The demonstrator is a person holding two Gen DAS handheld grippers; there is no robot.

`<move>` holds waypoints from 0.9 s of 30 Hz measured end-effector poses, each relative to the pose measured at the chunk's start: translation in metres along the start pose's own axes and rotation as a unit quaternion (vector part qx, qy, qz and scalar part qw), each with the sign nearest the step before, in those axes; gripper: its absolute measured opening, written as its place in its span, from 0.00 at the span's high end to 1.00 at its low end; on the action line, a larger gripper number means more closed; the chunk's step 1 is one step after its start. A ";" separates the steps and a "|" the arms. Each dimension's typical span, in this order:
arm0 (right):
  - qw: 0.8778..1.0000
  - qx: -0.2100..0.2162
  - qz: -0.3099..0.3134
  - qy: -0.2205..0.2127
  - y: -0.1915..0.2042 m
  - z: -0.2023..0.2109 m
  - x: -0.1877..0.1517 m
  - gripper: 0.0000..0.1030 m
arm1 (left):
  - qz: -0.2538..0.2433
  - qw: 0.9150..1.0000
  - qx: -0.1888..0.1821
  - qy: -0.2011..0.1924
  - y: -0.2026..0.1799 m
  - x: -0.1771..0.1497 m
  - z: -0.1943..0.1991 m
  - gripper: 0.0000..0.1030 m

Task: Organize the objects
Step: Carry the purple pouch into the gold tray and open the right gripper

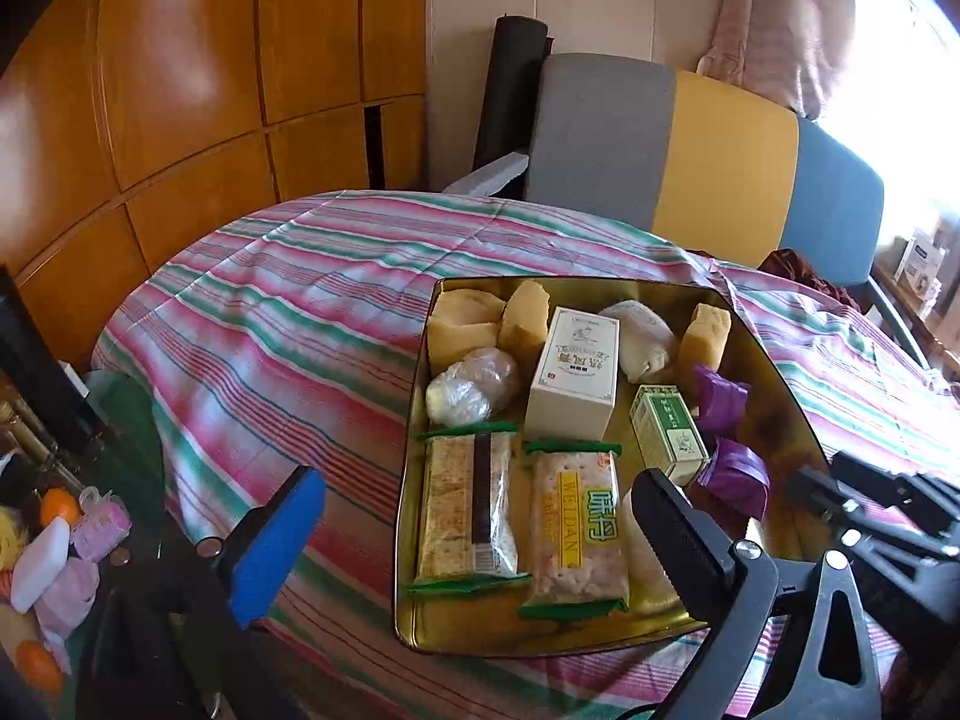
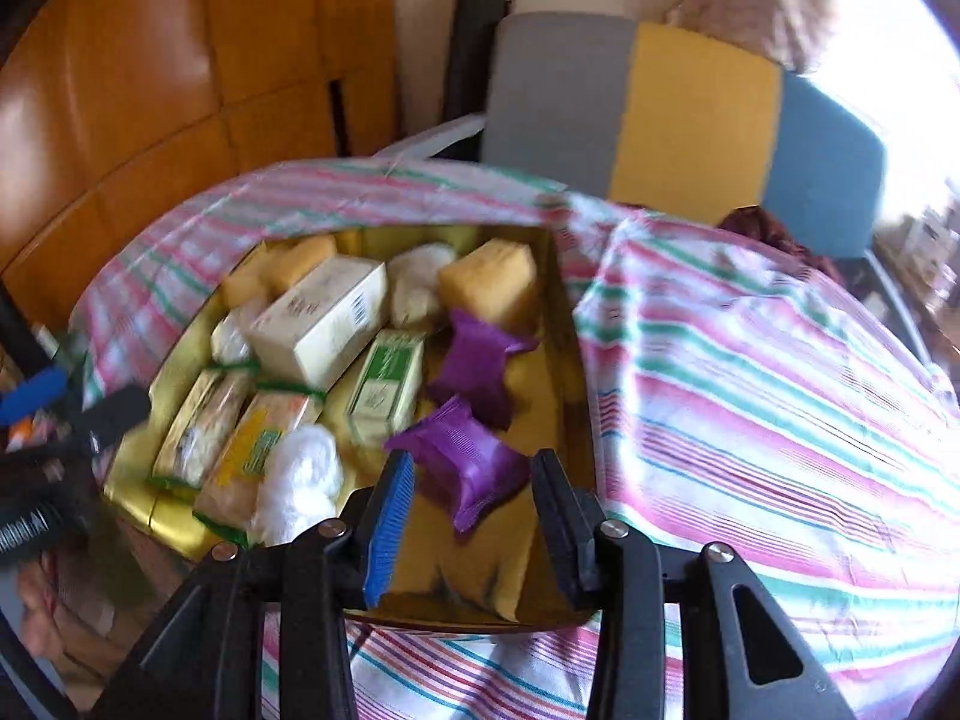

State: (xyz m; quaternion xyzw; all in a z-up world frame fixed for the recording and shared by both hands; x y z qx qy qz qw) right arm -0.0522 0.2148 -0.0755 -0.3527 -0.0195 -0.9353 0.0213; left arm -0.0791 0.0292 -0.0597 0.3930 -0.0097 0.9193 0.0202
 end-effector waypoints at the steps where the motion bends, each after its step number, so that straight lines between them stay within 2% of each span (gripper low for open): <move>1: 1.000 -0.007 -0.007 -0.005 -0.001 0.002 0.001 0.60 | 0.000 1.000 0.002 -0.001 0.000 -0.001 0.001 0.00; 7: 0.998 -0.047 -0.032 -0.028 -0.012 0.016 0.011 0.59 | 0.003 1.000 0.011 0.000 0.001 -0.008 0.008 0.00; 12: 0.997 -0.066 -0.012 -0.049 -0.006 0.030 0.014 0.59 | 0.010 1.000 0.012 0.003 0.009 -0.015 0.011 0.00; 21: 0.996 -0.068 -0.004 -0.049 0.005 0.033 0.007 0.59 | 0.012 1.000 0.015 -0.010 0.011 -0.018 0.018 0.00; 27: 0.996 -0.070 -0.001 -0.049 0.009 0.033 0.003 0.58 | 0.006 1.000 0.017 -0.012 0.012 -0.019 0.018 0.05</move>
Point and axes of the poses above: each gripper's, at about its wrist camera, not at the fingertips, and z roughly against the way its jaws point, y to its left, x to its top, the point moved 8 cm from there along -z, roughly the way its jaws point, and after that the axes turned 2 degrees about x, right-handed, at the moved point
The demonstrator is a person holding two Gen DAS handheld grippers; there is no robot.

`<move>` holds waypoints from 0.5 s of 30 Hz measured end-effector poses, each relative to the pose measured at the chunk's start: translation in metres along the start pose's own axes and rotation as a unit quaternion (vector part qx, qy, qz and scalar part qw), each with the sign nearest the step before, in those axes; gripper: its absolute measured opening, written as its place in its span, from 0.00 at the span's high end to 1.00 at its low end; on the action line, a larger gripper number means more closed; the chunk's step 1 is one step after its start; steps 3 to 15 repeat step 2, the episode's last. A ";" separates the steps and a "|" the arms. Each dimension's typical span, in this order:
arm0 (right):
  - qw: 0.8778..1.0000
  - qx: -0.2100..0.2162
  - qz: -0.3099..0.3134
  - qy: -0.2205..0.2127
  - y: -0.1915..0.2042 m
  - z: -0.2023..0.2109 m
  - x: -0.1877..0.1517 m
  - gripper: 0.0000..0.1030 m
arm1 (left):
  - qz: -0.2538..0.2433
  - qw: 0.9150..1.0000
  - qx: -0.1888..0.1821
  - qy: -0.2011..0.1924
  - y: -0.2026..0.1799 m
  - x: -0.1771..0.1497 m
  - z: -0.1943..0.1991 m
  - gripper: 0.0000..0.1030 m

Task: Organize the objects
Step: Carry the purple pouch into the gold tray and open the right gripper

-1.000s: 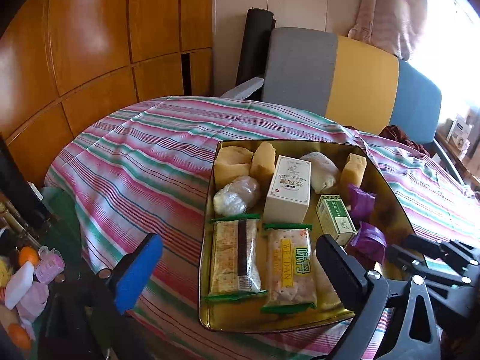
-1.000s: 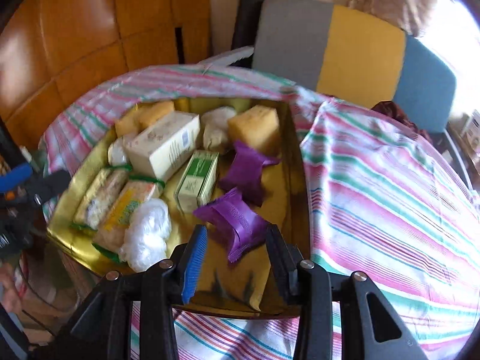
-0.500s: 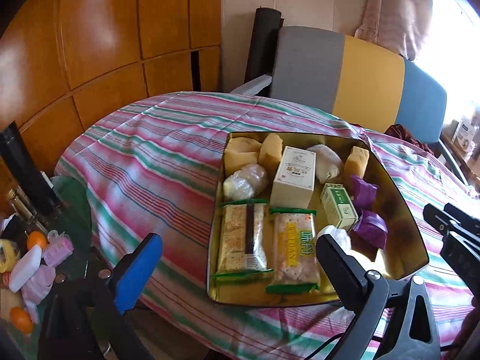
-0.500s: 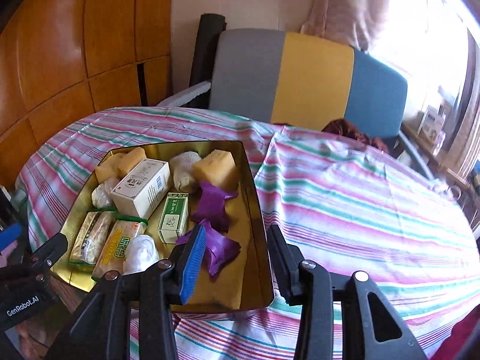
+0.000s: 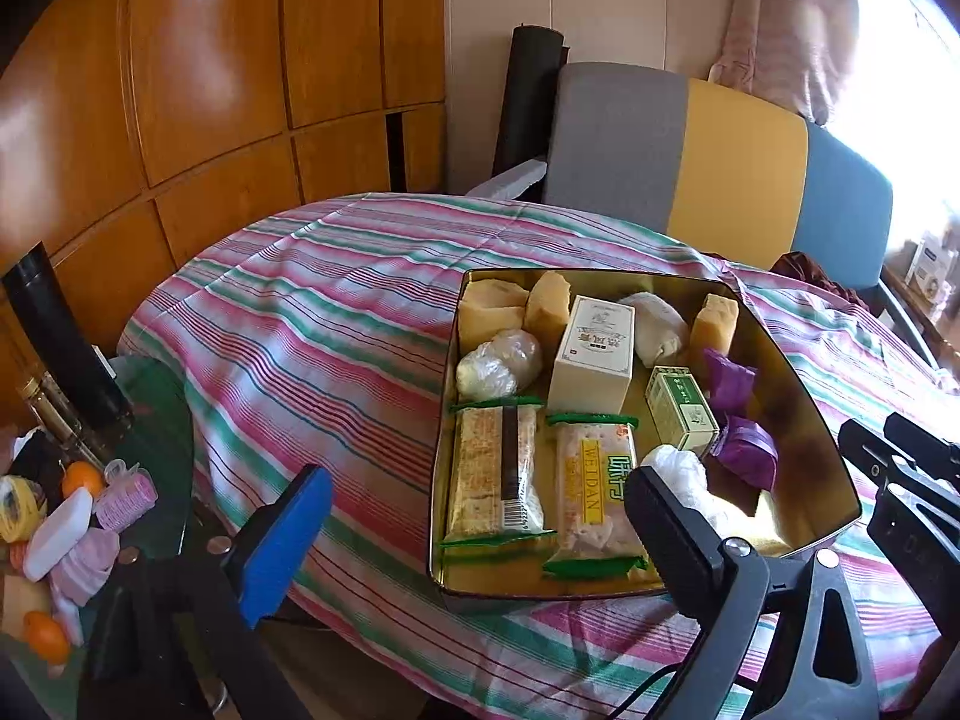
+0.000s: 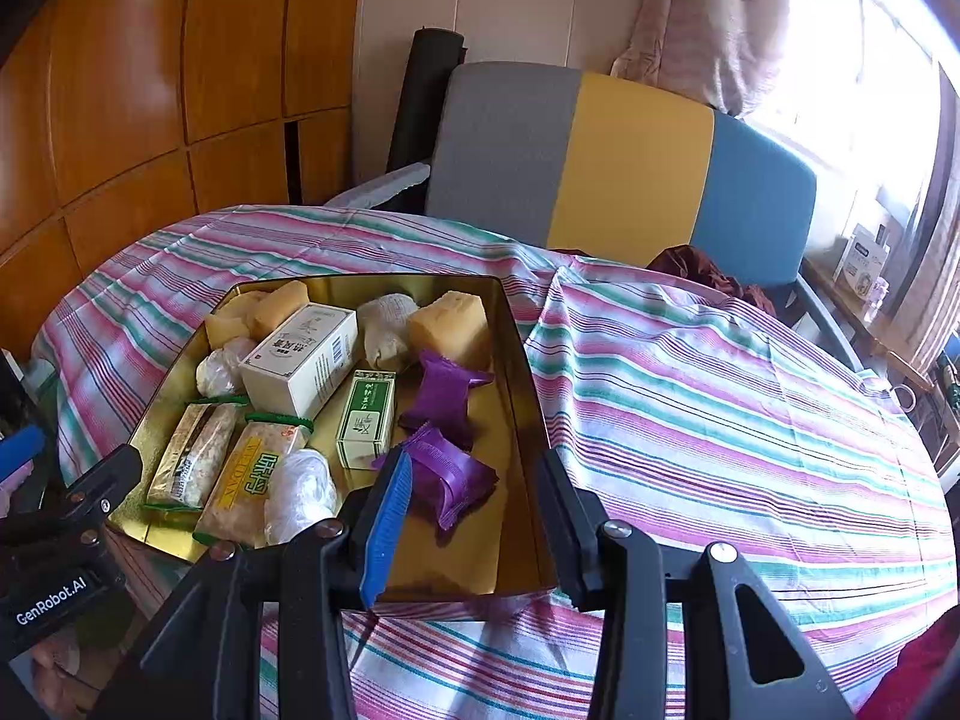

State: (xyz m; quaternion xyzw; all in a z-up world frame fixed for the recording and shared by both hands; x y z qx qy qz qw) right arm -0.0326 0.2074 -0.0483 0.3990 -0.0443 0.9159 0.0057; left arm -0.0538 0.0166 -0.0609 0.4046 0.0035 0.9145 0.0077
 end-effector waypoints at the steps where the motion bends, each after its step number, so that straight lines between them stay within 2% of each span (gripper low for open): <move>1: 1.000 0.002 -0.001 0.001 0.000 0.000 0.000 0.58 | -0.001 1.000 -0.002 0.001 -0.001 0.000 0.000 0.04; 15: 1.000 0.003 -0.002 0.001 0.000 0.000 -0.001 0.58 | -0.002 1.000 0.001 0.001 -0.001 0.000 0.000 0.03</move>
Point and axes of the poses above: each gripper's, at about its wrist camera, not at the fingertips, and z roughly against the way its jaws point, y to its left, x to its top, the point moved 8 cm from there along -z, roughly the way its jaws point, and after that the axes turned 2 degrees about x, right-handed, at the moved point
